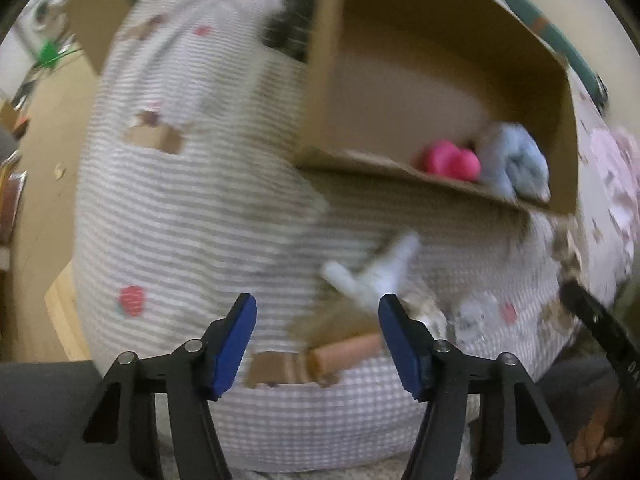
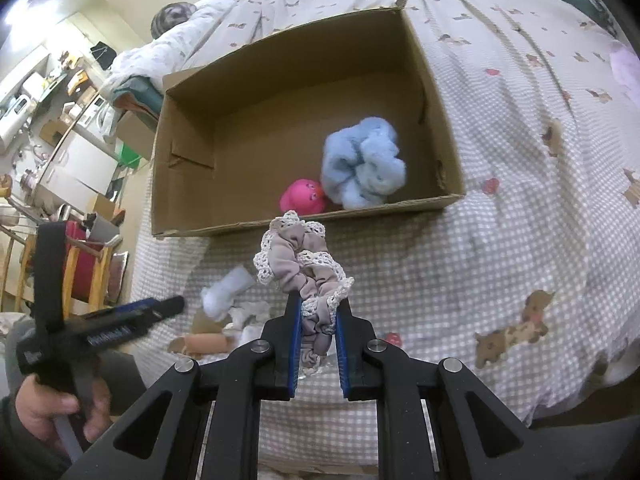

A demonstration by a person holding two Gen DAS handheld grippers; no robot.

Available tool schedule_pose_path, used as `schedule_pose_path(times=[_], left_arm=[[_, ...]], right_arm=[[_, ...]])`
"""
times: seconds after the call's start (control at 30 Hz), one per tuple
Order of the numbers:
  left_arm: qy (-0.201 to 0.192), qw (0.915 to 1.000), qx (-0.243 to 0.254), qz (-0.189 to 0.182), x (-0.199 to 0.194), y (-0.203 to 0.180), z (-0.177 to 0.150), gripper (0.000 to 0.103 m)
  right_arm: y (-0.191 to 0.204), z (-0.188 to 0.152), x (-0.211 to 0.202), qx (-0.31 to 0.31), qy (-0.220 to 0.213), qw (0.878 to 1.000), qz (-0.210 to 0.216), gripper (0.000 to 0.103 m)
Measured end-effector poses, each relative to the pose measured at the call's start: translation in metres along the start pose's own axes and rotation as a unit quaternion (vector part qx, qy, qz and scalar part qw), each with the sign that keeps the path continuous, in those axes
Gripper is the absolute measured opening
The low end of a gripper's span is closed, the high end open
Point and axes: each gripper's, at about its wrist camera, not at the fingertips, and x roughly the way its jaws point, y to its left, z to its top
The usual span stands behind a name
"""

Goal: Organize soft objects

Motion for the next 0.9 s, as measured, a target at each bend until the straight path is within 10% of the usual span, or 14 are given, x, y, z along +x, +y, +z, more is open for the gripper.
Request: schedule_pose_path(times=[0.5,0.67,0.9], left_arm=[[0.07,0.9967,0.041,-0.01,0.049,-0.021,-0.006,0.032],[0.052,0.998,0.031,-0.02,0.036,-0.013,-0.011,0.009],[0.003,0.998,0.025,-0.057,-0.008,-0.009,-0.018,0.008]], right_arm=[[-0.003,0.005,0.007,0.006,0.016,1.0,0.006,0.017],[-0.001,0.005,0.007,-0.001,0.016,1.0,0.003,0.017],[-0.015,0.004,0.006,0.013,0.017,1.0,-0.008,0.017]])
